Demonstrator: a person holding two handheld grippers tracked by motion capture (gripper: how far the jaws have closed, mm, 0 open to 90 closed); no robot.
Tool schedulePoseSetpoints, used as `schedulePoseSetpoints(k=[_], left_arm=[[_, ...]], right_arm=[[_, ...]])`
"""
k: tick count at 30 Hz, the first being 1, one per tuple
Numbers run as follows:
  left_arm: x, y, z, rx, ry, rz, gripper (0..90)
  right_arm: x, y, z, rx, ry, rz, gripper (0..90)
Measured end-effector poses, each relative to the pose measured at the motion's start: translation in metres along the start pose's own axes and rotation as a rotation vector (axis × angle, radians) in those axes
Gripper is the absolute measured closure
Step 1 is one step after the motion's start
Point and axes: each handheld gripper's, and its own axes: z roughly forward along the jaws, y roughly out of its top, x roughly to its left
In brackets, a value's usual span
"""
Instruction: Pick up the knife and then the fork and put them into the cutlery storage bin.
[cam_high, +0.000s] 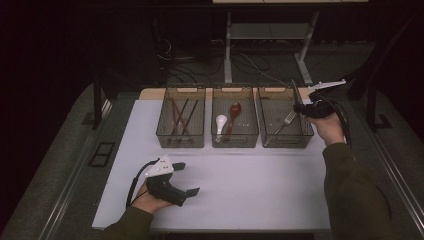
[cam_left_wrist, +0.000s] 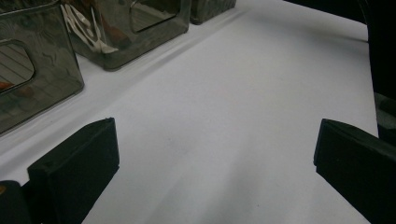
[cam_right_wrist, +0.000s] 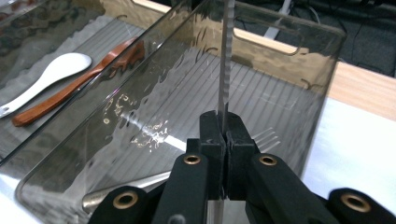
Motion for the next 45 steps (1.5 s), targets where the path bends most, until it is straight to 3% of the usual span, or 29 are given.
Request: schedulePoseSetpoints(k=[12,16,19,23,32,36,38,45], left_arm=[[-0.001,0.000,0.001,0.006,-0.007,0.009,0.0],[0.000,0.000,0.001,0.005,-0.010,0.008,0.0],[-0.001,0.000,0.001,0.005,-0.012,0.009,0.0],[-0.001,0.000,0.002,0.009,-0.011,0.012,0.0],[-0.002,0.000,0.002,0.016,-0.007,0.014,0.0],[-0.002,0.000,0.002,0.017,-0.006,0.013,0.0],[-0.001,0.000,0.003,0.018,-0.006,0.013,0.0],[-0.002,0.000,0.004,0.029,-0.006,0.012,0.0]], right_arm=[[0.006,0.007,0.032,0.069,-0.022,0.004,86.8],[0.008,0.004,0.040,0.094,-0.030,0.017,81.0],[0.009,0.002,0.040,0.081,-0.022,0.029,73.8],[0.010,0.000,0.035,0.040,0.008,0.051,64.6],[0.021,-0.007,0.013,-0.039,0.138,0.061,41.7],[0.032,-0.016,0.003,-0.058,0.116,0.003,28.1],[0.037,-0.022,-0.002,-0.061,0.092,-0.023,27.2],[0.046,-0.040,-0.024,-0.133,0.156,0.003,20.3]])
